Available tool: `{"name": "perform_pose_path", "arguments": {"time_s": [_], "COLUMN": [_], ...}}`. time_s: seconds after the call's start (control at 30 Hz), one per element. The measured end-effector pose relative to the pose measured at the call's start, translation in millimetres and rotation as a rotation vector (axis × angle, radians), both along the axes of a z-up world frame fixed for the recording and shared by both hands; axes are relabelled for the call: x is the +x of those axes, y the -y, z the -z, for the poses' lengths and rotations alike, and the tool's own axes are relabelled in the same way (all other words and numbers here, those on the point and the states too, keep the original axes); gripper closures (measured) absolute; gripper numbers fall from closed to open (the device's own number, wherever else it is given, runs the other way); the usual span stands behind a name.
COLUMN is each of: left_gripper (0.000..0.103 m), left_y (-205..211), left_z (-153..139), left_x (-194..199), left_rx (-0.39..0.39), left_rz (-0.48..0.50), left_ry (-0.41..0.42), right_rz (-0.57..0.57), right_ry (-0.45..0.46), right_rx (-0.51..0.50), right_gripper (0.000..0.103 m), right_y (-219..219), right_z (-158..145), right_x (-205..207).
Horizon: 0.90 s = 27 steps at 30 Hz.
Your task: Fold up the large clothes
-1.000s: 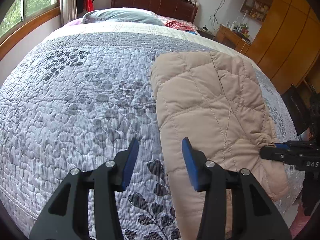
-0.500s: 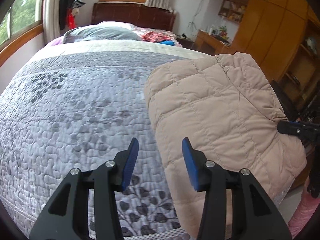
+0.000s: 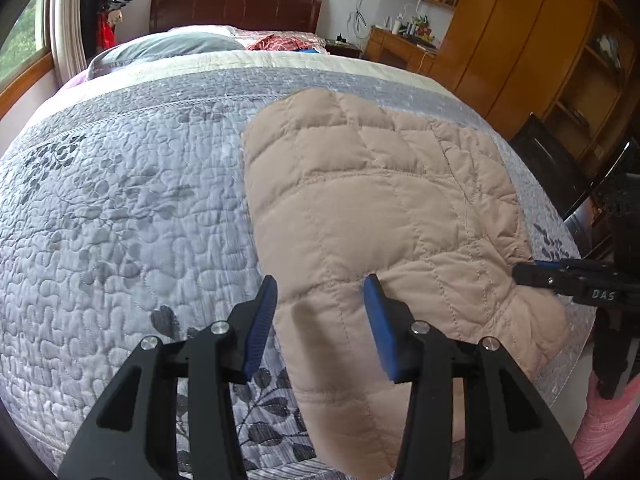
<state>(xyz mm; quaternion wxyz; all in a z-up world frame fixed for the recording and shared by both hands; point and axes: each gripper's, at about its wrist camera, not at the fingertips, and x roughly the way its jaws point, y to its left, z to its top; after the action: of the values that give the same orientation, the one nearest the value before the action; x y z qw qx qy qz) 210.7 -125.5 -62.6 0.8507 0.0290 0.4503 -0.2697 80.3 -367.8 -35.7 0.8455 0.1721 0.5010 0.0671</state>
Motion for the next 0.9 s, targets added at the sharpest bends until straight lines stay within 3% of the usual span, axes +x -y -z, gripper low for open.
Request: {"name": "perform_pose_path", "arguments": {"time_s": [0.2,0.47,0.63,0.8,0.9], "left_gripper": [0.059,0.059,0.059,0.059,0.059], "left_y": [9.6,12.8,5.0,-17.7,-21.0], "left_z": [11.4,23.6,10.2,-22.4,-37.6], "left_x": [-1.5,5.0,-1.9,-19.6,-37.4], "left_rx": [0.026,0.029,0.028,-0.039,-0.123], "left_rz": [0.02,0.025,0.029,0.034,0.093], "left_ry": [-0.005,-0.032,-0.017,0.032,0.004], "right_rz": [0.006,0.012,0.028,0.031,-0.031], "right_ry": [-0.005,0.011,0.03,0.134,0.176], "right_rx": [0.035,0.011,-0.033,-0.155,-0.156], "right_gripper": [0.08,0.077,0.063,0.065,0.07], "right_y": [6.0,2.4,-1.8,-16.4,-33.6], "right_z": [31.0,41.2,20.5,-25.2,-40.4], "right_x": [-3.5,-2.7,-11.6,-40.4,-50.1]}}
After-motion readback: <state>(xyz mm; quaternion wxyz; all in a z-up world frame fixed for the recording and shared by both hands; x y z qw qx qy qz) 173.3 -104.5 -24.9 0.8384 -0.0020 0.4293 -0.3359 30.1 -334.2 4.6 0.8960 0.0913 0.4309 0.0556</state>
